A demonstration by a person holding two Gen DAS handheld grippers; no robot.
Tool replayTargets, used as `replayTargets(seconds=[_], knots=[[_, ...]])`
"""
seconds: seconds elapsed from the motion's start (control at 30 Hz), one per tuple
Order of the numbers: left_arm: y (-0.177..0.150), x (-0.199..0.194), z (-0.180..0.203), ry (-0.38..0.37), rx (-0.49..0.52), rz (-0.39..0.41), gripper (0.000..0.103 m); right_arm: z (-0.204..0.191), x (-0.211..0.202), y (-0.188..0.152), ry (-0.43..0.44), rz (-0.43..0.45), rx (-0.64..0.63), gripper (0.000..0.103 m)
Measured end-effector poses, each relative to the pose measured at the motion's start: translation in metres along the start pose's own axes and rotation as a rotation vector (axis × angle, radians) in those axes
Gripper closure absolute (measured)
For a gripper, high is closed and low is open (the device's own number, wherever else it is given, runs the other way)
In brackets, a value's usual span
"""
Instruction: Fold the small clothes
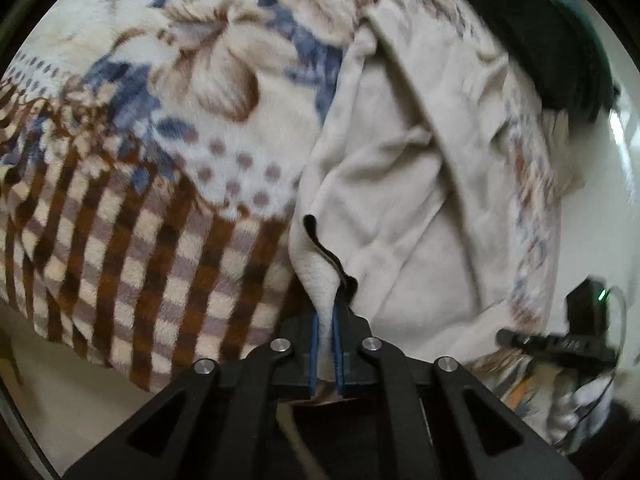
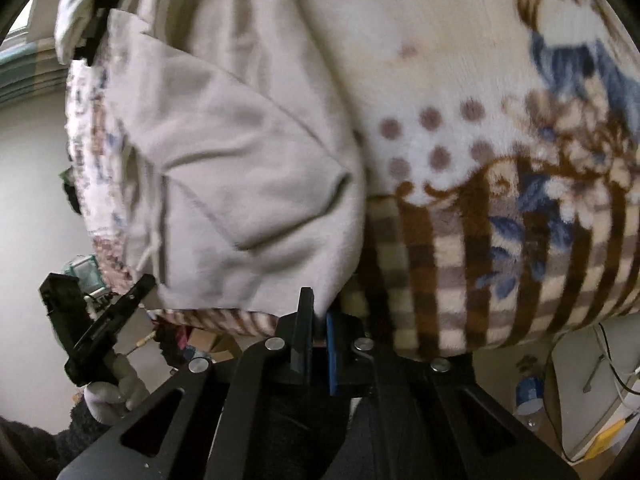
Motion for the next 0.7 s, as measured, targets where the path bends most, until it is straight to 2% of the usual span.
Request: replayTargets(seconds=[0.13,0.2,0.3,0.4,0.53,0.63,0.7], knots=[[0.042,-0.04,0.001,-0.094,-0.085,0.093,0.099,-0.018,-0.033,0.01,0.073,0.043,-0.001,0.097],[0.069,-0.047,0.01,-0.137,-0.107,0.136,0.099,-0.027,-0.055,0.021,0.111,0.083,-0.012,0.098],[0.12,-0.046,0.026,-0.18,-0.114,0.206,0.099,-0.049,-0.083,0.056,0.156,0.166,-0.036,0.098],[0.167,-0.023,0.045,-0.177,-0.104,0.241,0.099,-0.067,-0.099,0.1,0.148,0.247,-0.071,0.098],[0.217,0.021,0.053,-0.11,-0.082,0.233,0.099,-0.078,-0.106,0.163,0.094,0.329,-0.102,0.098],[0.238,0.048,0.056,-0.069,-0.091,0.207,0.099,-0.077,-0.102,0.213,0.031,0.367,-0.114,0.098],[0.247,0.058,0.051,-0.048,-0.107,0.186,0.099,-0.078,-0.096,0.232,0.003,0.376,-0.117,0.098]])
Point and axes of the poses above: each gripper's, at about its wrist camera, not at the fingertips, and x roughly the way its jaws point, z to its right, y to its top, the point moved 2 cm from there along x, roughly the way its jaws point, and after that the axes turned 1 degree about z, right-handed, at the moved point
